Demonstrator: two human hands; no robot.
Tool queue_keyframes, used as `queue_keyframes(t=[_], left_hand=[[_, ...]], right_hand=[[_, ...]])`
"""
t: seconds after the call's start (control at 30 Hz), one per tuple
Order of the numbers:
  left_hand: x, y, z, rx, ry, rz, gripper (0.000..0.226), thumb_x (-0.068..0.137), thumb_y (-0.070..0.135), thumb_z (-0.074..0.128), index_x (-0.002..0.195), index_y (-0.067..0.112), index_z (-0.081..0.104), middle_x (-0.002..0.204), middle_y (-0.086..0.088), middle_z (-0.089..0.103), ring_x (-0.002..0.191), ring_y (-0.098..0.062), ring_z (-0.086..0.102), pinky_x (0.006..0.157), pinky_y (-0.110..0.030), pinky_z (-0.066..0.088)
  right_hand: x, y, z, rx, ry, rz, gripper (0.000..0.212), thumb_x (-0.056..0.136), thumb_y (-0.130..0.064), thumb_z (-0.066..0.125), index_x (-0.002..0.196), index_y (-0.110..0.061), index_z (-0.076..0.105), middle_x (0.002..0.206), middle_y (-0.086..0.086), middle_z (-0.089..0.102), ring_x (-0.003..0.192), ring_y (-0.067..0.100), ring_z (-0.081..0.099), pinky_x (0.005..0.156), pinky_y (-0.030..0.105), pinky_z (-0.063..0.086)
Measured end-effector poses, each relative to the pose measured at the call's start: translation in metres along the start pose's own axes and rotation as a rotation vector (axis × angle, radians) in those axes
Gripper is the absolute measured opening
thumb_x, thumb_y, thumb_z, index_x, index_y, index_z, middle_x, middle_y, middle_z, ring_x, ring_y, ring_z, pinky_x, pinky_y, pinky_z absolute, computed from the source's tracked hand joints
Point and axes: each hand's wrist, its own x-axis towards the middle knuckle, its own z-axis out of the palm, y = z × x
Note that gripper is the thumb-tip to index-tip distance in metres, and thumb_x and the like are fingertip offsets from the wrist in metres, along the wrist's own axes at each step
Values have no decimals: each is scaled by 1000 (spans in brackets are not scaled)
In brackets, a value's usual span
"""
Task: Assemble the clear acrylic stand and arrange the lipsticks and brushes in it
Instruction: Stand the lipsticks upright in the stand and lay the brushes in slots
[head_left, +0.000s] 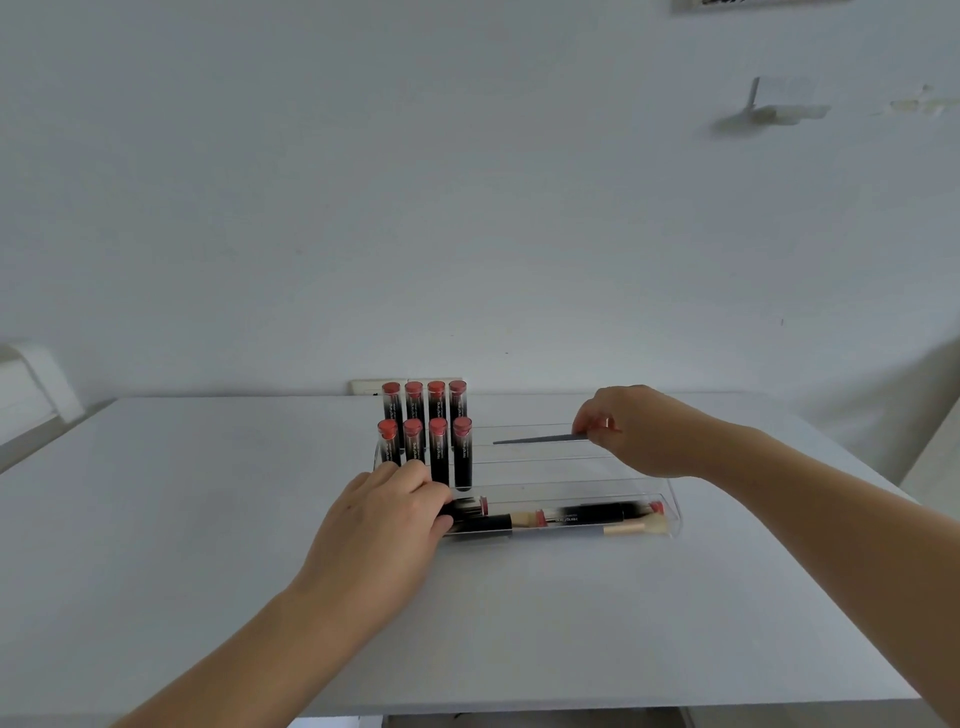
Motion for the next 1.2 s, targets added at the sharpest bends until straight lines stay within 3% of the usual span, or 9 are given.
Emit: queue_keyframes(t=[0.2, 0.33, 0.53, 0.7, 0.87, 1.03, 1.13, 1.2], left_hand=[[0, 1, -3, 1, -13, -2, 15, 81, 21, 83, 96, 20, 79, 84, 6, 66, 76, -18, 63, 67, -32, 53], [0, 0, -2, -5, -6, -2, 13, 87, 23, 77, 100, 21, 78, 89, 6, 65, 82, -18, 62, 72, -33, 52], [-1, -1, 0, -27, -6, -9, 19, 97, 30, 64, 113, 25, 74, 100, 9, 63, 92, -15, 59, 83, -30, 47], [-2, 0, 1, -29, -7, -10, 21, 99, 32, 61, 116, 27, 72, 103, 11, 62, 95, -13, 57, 84, -27, 46], [-1, 0, -2, -15, -23, -12, 19, 96, 29, 65, 113, 25, 74, 100, 10, 63, 92, -13, 59, 82, -28, 47], [-1, 2, -4, 2, -43, -7, 17, 94, 27, 69, 109, 23, 75, 97, 9, 64, 89, -14, 60, 79, -30, 50], [-1, 3, -5, 13, -29, -9, 14, 83, 20, 82, 96, 19, 78, 87, 7, 66, 78, -16, 63, 69, -33, 55], [-1, 3, -5, 24, -25, 1, 14, 80, 18, 84, 92, 18, 78, 85, 7, 67, 76, -17, 64, 67, -34, 56]], right_hand=[[-2, 2, 2, 20, -14, 19, 36, 103, -10, 42, 115, -29, 70, 111, -13, 61, 107, 12, 56, 93, 26, 45], [-5, 5, -1, 76, 6, 61, 53, 93, 5, 37, 113, -31, 71, 107, -12, 65, 103, 11, 61, 90, 24, 49], [-8, 4, 1, 157, 11, 69, 54, 93, 5, 36, 114, -30, 71, 112, -8, 69, 105, 13, 65, 97, 31, 52], [-8, 0, 5, 231, 15, 36, 54, 96, 5, 35, 123, -28, 69, 112, -13, 70, 109, 3, 63, 100, 17, 45], [-14, 3, 7, 221, -20, 19, 57, 95, 5, 35, 129, -31, 65, 118, -19, 68, 110, -6, 59, 91, 2, 35], [-23, 2, 8, 187, 57, -17, 46, 98, -3, 43, 124, -33, 66, 119, -20, 65, 113, 0, 58, 100, 16, 41], [-31, -12, 7, 168, 193, -128, 25, 97, -18, 57, 108, -34, 72, 101, -21, 67, 97, 0, 62, 86, 20, 49], [-38, -27, 9, 185, 168, -196, 16, 94, -25, 62, 100, -35, 74, 93, -20, 66, 89, 1, 62, 77, 19, 49]])
